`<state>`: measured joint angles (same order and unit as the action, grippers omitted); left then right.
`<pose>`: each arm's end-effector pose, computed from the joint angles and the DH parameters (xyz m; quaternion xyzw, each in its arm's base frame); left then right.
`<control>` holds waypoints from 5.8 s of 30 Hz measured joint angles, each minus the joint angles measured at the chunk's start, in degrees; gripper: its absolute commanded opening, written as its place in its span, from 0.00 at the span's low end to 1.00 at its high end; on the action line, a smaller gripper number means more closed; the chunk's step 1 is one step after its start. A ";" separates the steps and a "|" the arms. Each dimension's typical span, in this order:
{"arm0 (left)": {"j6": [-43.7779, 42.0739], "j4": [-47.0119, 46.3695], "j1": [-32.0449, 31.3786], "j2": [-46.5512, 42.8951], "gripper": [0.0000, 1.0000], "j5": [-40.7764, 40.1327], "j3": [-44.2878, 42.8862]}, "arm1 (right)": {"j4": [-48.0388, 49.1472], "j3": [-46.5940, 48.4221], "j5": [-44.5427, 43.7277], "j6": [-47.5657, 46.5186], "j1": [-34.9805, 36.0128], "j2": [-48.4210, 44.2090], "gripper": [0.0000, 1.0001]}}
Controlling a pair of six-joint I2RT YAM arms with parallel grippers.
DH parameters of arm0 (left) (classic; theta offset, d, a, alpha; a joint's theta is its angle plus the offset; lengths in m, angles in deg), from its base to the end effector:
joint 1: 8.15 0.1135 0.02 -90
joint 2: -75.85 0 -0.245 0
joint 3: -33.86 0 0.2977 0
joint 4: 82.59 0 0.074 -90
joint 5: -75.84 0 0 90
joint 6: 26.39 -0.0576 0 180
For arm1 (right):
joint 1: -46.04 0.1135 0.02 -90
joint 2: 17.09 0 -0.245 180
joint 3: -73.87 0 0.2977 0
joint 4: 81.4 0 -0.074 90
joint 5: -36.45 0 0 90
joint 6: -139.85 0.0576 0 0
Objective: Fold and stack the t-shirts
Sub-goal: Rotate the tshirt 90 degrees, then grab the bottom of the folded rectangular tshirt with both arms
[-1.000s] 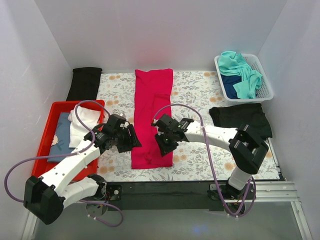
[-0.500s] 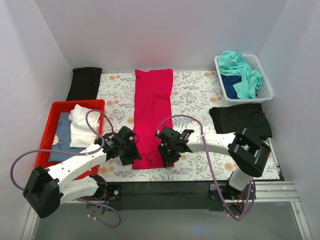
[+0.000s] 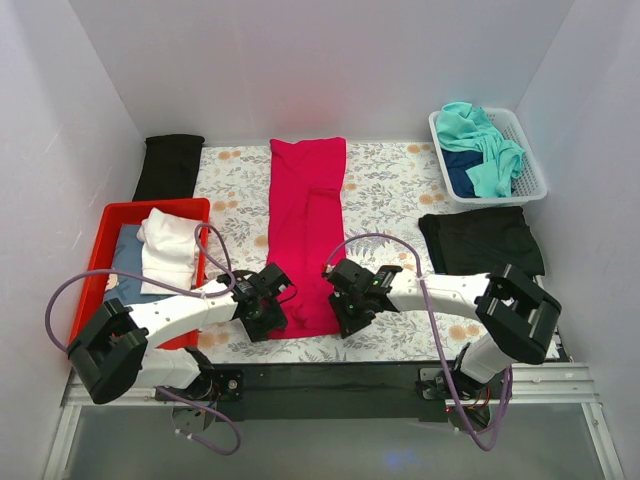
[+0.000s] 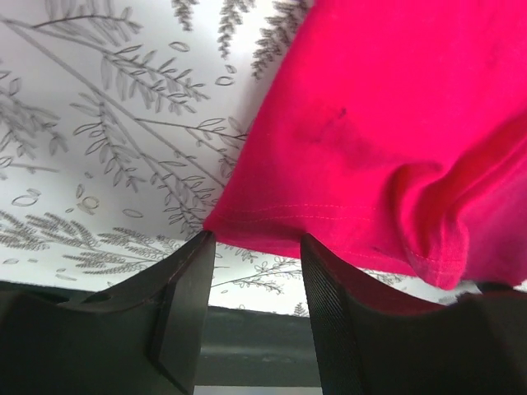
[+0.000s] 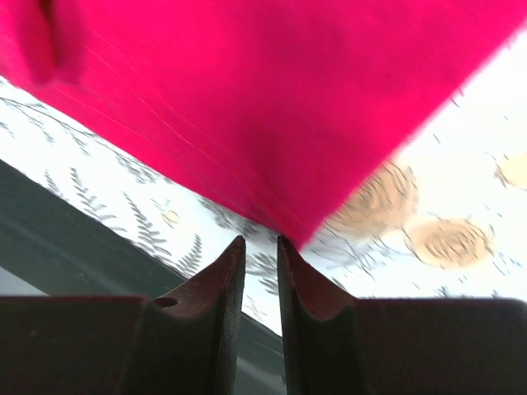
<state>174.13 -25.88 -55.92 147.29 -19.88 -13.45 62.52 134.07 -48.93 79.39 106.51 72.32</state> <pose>0.1619 -0.1699 0.0944 -0.5217 0.8479 -0.0690 0.0639 0.1597 0.2914 0.0938 -0.2686 0.9384 0.1790 0.1233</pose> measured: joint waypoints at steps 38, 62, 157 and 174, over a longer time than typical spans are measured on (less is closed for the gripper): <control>3.34 7.80 -1.77 1.36 0.47 -8.66 -1.77 | -0.37 6.32 -2.10 -4.81 -0.59 5.42 0.27; 4.13 11.32 -1.77 -2.25 0.47 -5.18 0.66 | 4.68 -5.33 -2.25 0.13 -0.76 -4.63 0.26; 3.93 0.68 -2.27 -4.87 0.00 3.91 2.38 | -6.54 -5.51 -3.78 1.81 -0.81 -12.07 0.01; 1.92 5.42 -0.72 6.84 0.00 -15.56 -29.11 | -8.41 13.42 -15.93 -2.16 -5.46 -8.63 0.01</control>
<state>176.06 -20.46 -56.64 154.13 -35.44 -42.57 54.11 147.49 -64.86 77.22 101.05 63.68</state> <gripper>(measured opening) 0.021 0.031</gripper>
